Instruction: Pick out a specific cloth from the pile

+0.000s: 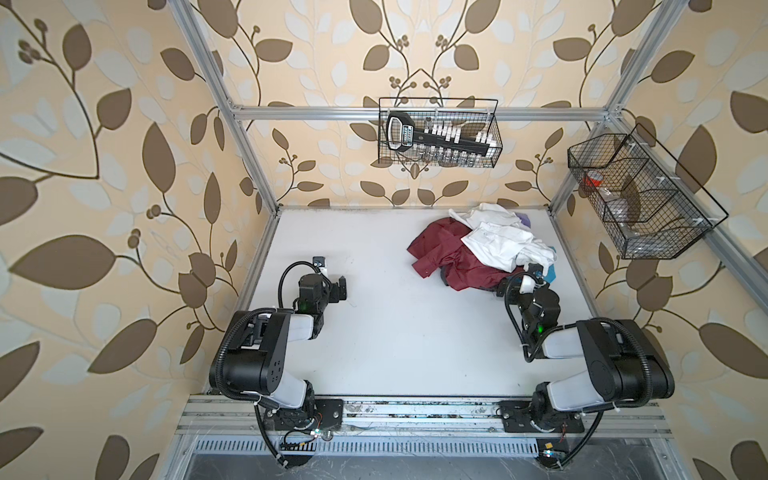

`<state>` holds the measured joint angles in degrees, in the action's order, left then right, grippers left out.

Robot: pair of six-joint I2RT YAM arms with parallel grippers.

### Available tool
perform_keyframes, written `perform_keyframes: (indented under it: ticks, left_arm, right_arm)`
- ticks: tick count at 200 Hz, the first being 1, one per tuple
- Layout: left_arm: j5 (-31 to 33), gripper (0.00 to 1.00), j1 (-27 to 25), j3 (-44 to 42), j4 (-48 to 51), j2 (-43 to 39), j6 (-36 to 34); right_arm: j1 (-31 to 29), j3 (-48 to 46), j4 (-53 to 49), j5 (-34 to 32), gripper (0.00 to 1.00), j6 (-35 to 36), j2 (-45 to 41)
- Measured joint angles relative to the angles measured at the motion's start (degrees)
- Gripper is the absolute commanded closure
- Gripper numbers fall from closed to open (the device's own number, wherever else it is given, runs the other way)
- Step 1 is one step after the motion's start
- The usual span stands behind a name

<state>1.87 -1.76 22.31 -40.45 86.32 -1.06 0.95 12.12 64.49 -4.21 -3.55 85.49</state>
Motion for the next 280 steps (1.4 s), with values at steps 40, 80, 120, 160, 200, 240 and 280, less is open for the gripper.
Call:
perform_keyframes:
  ticks: [40, 80, 120, 160, 200, 240, 280]
  left_arm:
    - [0.0, 0.01, 0.0, 0.0, 0.0, 0.0, 0.0]
    - [0.0, 0.01, 0.0, 0.0, 0.0, 0.0, 0.0]
    - [0.0, 0.01, 0.0, 0.0, 0.0, 0.0, 0.0]
    - [1.0, 0.01, 0.0, 0.5, 3.0, -1.1, 0.5]
    - [3.1, 0.01, 0.0, 0.8, 10.8, -14.3, 2.8]
    - [0.1, 0.01, 0.0, 5.0, 23.3, -24.9, 6.4]
    - [-15.4, 0.01, 0.0, 10.0, 32.9, -30.3, 11.7]
  right_arm:
    - [0.2, 0.0, 0.0, 0.5, 0.0, 0.0, 0.0]
    - [0.3, 0.0, 0.0, 0.6, 0.0, 0.0, 0.0]
    - [0.3, 0.0, 0.0, 0.6, 0.0, 0.0, 0.0]
    - [-0.3, 0.6, -2.2, -0.9, 0.0, 0.0, -1.0]
    - [-1.0, 5.7, -16.6, -4.9, 0.0, -2.0, -11.0]
    - [-2.7, 16.5, -38.0, -7.3, 0.0, -5.2, -17.4]
    - [-2.8, 30.5, -62.5, -10.6, 0.0, -8.5, -17.7]
